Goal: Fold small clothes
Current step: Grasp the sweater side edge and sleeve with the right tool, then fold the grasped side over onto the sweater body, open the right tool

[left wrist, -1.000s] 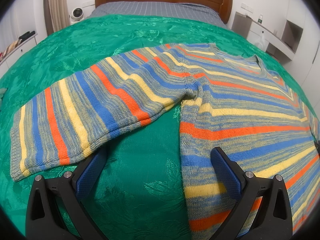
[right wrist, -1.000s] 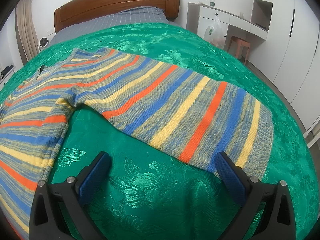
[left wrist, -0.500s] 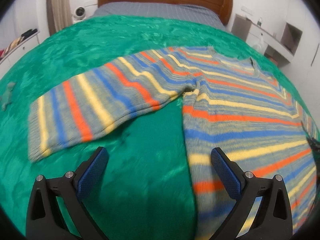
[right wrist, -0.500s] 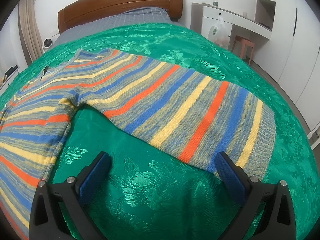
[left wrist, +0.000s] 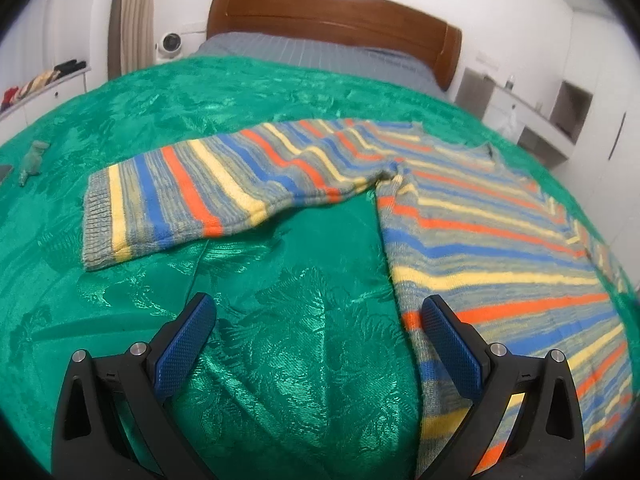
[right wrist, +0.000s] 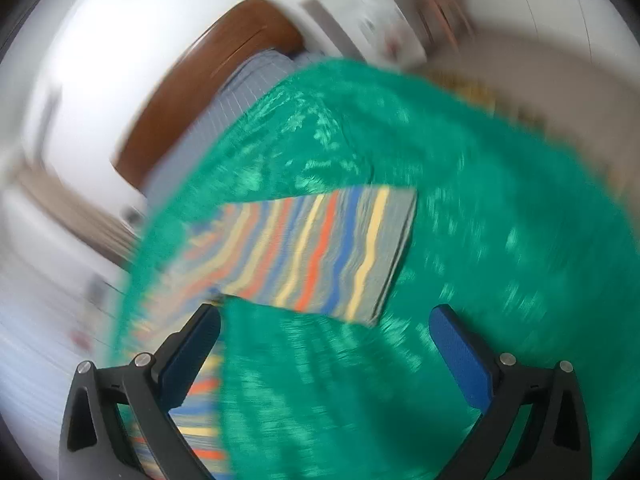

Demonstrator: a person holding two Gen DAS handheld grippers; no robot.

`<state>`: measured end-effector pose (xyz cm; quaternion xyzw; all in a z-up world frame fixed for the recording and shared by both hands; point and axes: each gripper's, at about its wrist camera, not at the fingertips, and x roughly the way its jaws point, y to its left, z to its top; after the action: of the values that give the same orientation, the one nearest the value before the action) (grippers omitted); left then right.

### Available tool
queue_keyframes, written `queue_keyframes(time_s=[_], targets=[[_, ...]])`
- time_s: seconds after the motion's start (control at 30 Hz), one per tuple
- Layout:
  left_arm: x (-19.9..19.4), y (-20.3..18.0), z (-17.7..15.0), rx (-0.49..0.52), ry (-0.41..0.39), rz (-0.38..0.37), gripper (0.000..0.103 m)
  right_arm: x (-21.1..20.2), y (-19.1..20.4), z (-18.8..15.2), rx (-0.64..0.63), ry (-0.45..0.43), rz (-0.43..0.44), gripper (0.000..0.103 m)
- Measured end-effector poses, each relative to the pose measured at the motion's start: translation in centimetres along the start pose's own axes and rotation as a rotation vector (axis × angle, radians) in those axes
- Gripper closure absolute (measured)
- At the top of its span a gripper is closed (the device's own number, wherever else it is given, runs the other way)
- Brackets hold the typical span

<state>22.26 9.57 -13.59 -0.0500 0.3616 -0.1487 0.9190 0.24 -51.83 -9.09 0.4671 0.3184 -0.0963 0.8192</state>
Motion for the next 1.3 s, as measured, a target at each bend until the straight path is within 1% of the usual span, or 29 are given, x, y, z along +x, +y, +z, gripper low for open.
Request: queue_keyframes(time_s=[0.07, 0.13, 0.17, 0.2, 0.27, 0.3, 0.33, 0.37, 0.4, 0.43, 0.47, 0.5, 0.53, 0.6, 0.7, 0.73, 0.8, 0.9, 0.97, 1.03, 1.1, 1.13, 1.17, 1.2, 1.23, 1.27, 1.3], targets=[[0.0, 0.5, 0.0, -0.025, -0.002, -0.032, 0.0, 0.5, -1.0, 0.0, 0.081, 0.007, -0.008, 0.003], [-0.1, 0.7, 0.0, -0.037, -0.009, -0.048, 0.0, 1.6, -1.6, 0.4, 0.101, 0.009, -0.001, 0.014], [0.0, 0.6, 0.0, -0.034, -0.007, -0.046, 0.0, 2.0, -1.6, 0.7, 0.099, 0.003, 0.005, 0.026], [0.0, 0.4, 0.0, -0.026, -0.003, -0.038, 0.0, 2.6, -1.6, 1.1, 0.099, 0.005, 0.004, 0.033], [0.2, 0.0, -0.1, -0.004, 0.013, -0.019, 0.0, 4.1, -1.6, 2.0, 0.101, 0.04, -0.017, 0.037], [0.4, -0.3, -0.2, 0.015, 0.029, -0.007, 0.0, 5.0, -1.7, 2.3, 0.109, 0.061, -0.026, 0.042], [0.6, -0.7, -0.3, 0.039, 0.047, -0.004, 0.0, 5.5, -2.0, 2.6, 0.121, 0.074, -0.029, 0.044], [0.7, -1.1, -0.4, 0.061, 0.061, -0.006, 0.0, 6.0, -2.2, 2.8, 0.136, 0.078, -0.03, 0.05], [0.8, -1.3, -0.4, 0.078, 0.068, -0.01, 0.0, 6.2, -2.6, 2.9, 0.149, 0.079, -0.03, 0.06], [0.7, -1.4, -0.5, 0.084, 0.069, -0.014, 0.0, 6.7, -2.9, 3.0, 0.166, 0.082, -0.034, 0.069], [0.7, -1.3, -0.5, 0.082, 0.07, -0.019, 0.0, 7.1, -3.2, 3.1, 0.175, 0.088, -0.042, 0.089], [0.6, -1.1, -0.5, 0.076, 0.07, -0.027, 0.0, 7.3, -3.3, 3.2, 0.18, 0.089, -0.052, 0.1], [0.5, -0.9, -0.5, 0.069, 0.068, -0.037, 0.0, 7.3, -3.1, 3.3, 0.179, 0.078, -0.06, 0.1], [0.4, -0.7, -0.5, 0.056, 0.063, -0.051, 0.0, 6.8, -1.1, 3.8, 0.119, 0.039, -0.087, 0.1], [0.5, -0.9, -0.5, 0.064, 0.066, -0.04, 0.0, 5.8, 6.2, 4.7, -0.06, -0.031, -0.071, 0.1], [0.5, -1.0, -0.6, 0.072, 0.066, -0.031, 0.0, 5.9, 9.6, 4.9, -0.133, -0.049, -0.052, 0.1], [0.5, -1.2, -0.6, 0.079, 0.063, -0.022, 0.0, 6.7, 15.8, 4.8, -0.254, -0.051, -0.006, 0.1], [0.4, -1.1, -0.6, 0.074, 0.058, -0.025, 0.0, 9.7, 24.9, 3.0, -0.402, -0.002, 0.091, 0.1], [0.4, -1.1, -0.7, 0.072, 0.057, -0.027, 0.0, 12.6, 29.7, 0.7, -0.476, 0.05, 0.136, 0.1], [0.5, -1.0, -0.7, 0.072, 0.056, -0.028, 0.0, 16.2, 33.3, -2.1, -0.541, 0.11, 0.15, 0.1], [0.4, -1.0, -0.7, 0.07, 0.054, -0.031, 0.0, 19.4, 35.3, -4.7, -0.583, 0.168, 0.15, 0.1], [0.4, -0.9, -0.7, 0.068, 0.053, -0.034, 0.0, 21.5, 35.9, -6.1, -0.597, 0.217, 0.154, 0.1], [0.4, -0.9, -0.7, 0.067, 0.052, -0.035, 0.0, 23.1, 36.1, -7.2, -0.599, 0.265, 0.163, 0.098], [0.4, -0.9, -0.7, 0.067, 0.05, -0.036, 0.0, 25.2, 36.1, -8.6, -0.586, 0.335, 0.167, 0.092], [0.4, -0.9, -0.8, 0.068, 0.049, -0.036, 0.0, 26.3, 35.9, -9.5, -0.57, 0.381, 0.166, 0.085], [0.4, -0.8, -0.8, 0.068, 0.049, -0.037, 0.0, 27.6, 35.5, -10.5, -0.547, 0.432, 0.166, 0.06], [0.4, -0.8, -0.8, 0.067, 0.05, -0.037, 0.0, 28.3, 35.0, -11.3, -0.519, 0.466, 0.184, 0.038]])
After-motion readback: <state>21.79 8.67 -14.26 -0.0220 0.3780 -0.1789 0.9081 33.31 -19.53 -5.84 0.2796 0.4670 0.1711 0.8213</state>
